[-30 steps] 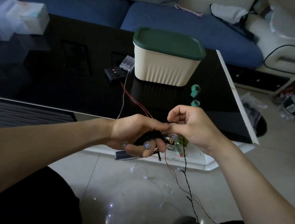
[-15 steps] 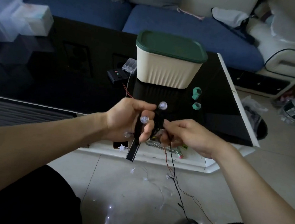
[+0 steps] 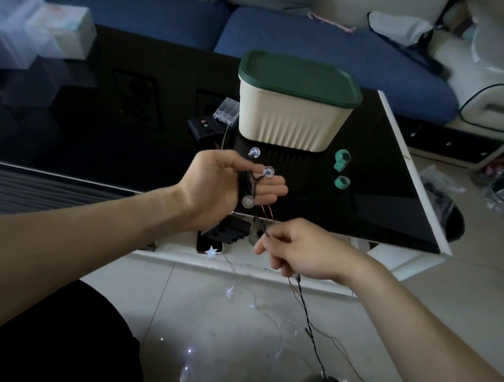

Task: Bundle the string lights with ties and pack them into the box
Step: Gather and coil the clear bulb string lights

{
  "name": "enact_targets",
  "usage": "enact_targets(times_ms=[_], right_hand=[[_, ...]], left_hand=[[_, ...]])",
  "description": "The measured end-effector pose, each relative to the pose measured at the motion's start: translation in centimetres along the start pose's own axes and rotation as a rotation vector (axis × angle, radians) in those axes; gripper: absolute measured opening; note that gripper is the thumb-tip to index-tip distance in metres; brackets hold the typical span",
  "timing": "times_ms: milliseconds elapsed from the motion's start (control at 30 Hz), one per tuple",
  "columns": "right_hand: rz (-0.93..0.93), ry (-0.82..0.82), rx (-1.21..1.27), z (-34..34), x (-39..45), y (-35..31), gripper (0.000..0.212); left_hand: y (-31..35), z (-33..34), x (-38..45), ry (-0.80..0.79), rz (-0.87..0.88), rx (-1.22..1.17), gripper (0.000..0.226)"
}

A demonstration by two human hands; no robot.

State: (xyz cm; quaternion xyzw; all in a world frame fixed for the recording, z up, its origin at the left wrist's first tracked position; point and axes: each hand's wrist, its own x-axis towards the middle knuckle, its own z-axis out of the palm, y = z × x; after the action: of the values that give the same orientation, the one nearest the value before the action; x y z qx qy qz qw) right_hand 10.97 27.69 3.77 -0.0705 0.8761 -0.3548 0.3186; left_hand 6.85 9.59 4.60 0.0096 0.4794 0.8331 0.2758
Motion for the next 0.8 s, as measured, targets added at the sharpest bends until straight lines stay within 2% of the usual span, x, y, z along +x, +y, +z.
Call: enact_targets(times_ms=[67, 133, 267, 333, 433, 533, 667, 800], right_hand=[[-0.053, -0.022, -0.012, 0.4, -0.3, -0.6, 0.021], [-0.115, 0.038, -0.049, 0.4, -0.5, -0.7, 0.02], [-0.221, 0.263, -0.087, -0.6, -1.0, -0.8, 0.01], [-0.249, 0.301, -0.026, -1.2, -1.3, -0.6, 0.002], [-0.278, 0.339, 0.011, -1.6, -1.4, -0.3, 0.014], [-0.306, 0.424, -0.034, -1.9, -1.4, -0.2, 0.029], [-0.292, 0.307, -0.017, -2.5, -1.8, 0.0, 0.034], [-0.335, 0.204, 0.113, -2.5, -1.5, 0.3, 0.021]], left_hand=[[-0.6, 0.0, 0.3, 0.007, -0.015, 0.126, 0.043], [-1.2, 0.0, 0.4, -0.055, -0.042, 0.222, 0.035], [-2.2, 0.1, 0.4, -0.139, -0.131, 0.381, 0.047], [-2.4, 0.5, 0.2, -0.186, -0.215, 0.471, 0.05], [-2.4, 0.9, -0.1, -0.288, -0.287, 0.619, 0.053], [-2.2, 1.0, -0.3, -0.359, -0.318, 0.721, 0.042], [-2.1, 1.3, -0.9, -0.43, -0.347, 0.958, 0.033], [-2.1, 1.3, -0.8, -0.38, -0.387, 0.911, 0.029]])
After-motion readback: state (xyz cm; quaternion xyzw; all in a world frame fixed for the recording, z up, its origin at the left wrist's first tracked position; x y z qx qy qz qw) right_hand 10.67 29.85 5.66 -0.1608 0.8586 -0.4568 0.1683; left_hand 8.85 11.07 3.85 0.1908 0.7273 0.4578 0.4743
